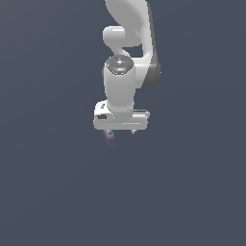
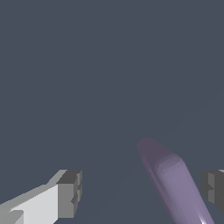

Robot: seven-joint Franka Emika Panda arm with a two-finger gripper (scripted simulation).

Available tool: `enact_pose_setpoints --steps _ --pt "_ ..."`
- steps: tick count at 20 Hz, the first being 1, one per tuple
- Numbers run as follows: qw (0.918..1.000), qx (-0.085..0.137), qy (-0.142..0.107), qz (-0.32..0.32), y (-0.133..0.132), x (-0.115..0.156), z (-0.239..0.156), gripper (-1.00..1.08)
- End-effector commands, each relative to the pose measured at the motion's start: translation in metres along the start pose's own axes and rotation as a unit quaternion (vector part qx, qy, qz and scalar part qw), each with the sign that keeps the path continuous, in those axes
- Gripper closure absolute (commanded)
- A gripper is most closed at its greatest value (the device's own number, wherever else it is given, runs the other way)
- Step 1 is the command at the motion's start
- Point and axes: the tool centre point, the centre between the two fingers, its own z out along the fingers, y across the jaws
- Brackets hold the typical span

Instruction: Pick up the object and move it to a goal position.

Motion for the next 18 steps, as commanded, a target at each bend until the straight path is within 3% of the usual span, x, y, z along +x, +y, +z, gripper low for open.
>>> enact_pose_setpoints --steps 1,9,18 --pt "1.0000 0.000 0.000 0.000 0.000 0.000 0.000 -0.92" --pt "1.0000 -0.005 0.000 0.004 0.026 -0.005 -0.009 -0.92" --pt "1.0000 -0.005 0.000 0.002 0.026 -0.005 -0.009 -0.92"
